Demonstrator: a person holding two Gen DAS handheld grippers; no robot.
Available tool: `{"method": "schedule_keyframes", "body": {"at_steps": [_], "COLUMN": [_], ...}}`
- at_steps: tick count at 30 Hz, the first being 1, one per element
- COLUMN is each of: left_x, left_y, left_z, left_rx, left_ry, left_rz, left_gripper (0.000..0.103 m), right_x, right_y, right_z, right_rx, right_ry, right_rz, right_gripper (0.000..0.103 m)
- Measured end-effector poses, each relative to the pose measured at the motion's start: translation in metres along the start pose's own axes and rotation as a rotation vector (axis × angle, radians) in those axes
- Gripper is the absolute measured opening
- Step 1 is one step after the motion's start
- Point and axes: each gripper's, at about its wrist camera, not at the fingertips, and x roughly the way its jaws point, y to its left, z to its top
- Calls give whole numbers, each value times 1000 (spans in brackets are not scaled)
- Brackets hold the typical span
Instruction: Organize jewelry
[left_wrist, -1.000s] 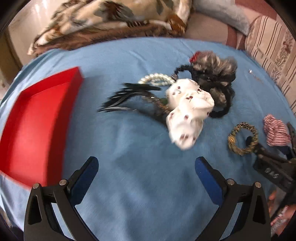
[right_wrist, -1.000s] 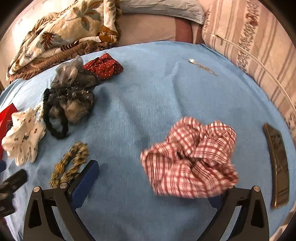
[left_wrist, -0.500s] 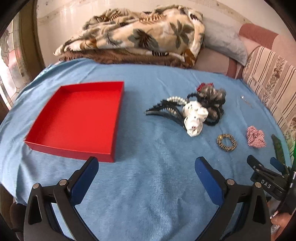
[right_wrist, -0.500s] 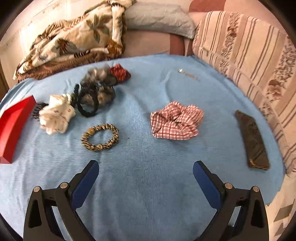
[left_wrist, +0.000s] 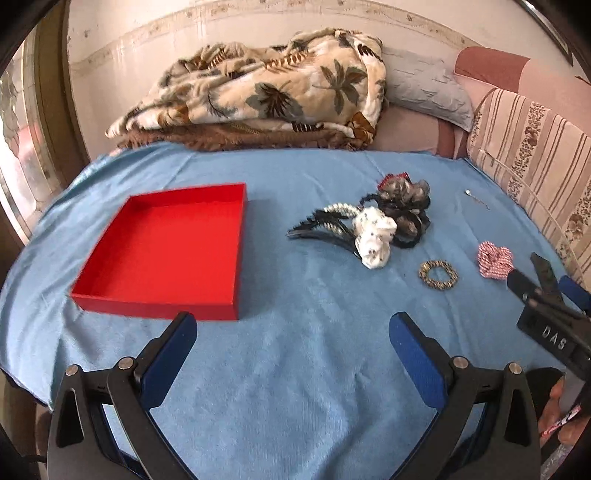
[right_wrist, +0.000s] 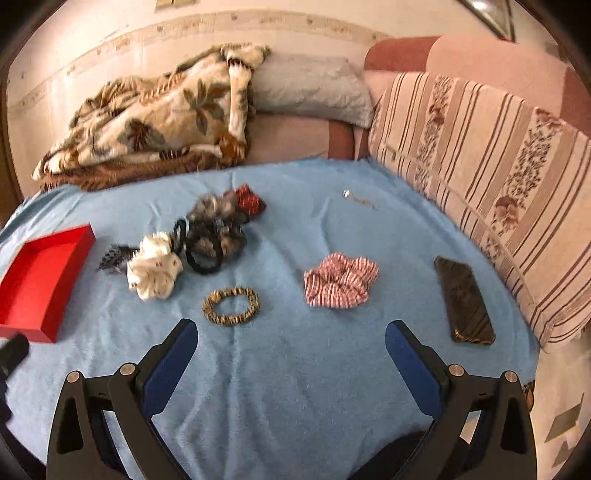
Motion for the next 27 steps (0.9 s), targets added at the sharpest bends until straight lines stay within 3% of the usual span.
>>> {"method": "schedule_keyframes", "body": {"at_steps": [6,27], "left_x": [8,9], "left_y": [5,3], "left_z": [-8,-12], "left_rx": [-26,-6], "left_ry": [56,47], "left_rz": [-12,21], "left_gripper": [103,103], "right_x": [-4,5], "right_y": [-1,3], "right_z": [-2,-10], "right_rx": [34,37], "right_ry": [-5,67], "right_rz": [14,65], "right_gripper": [103,103]}}
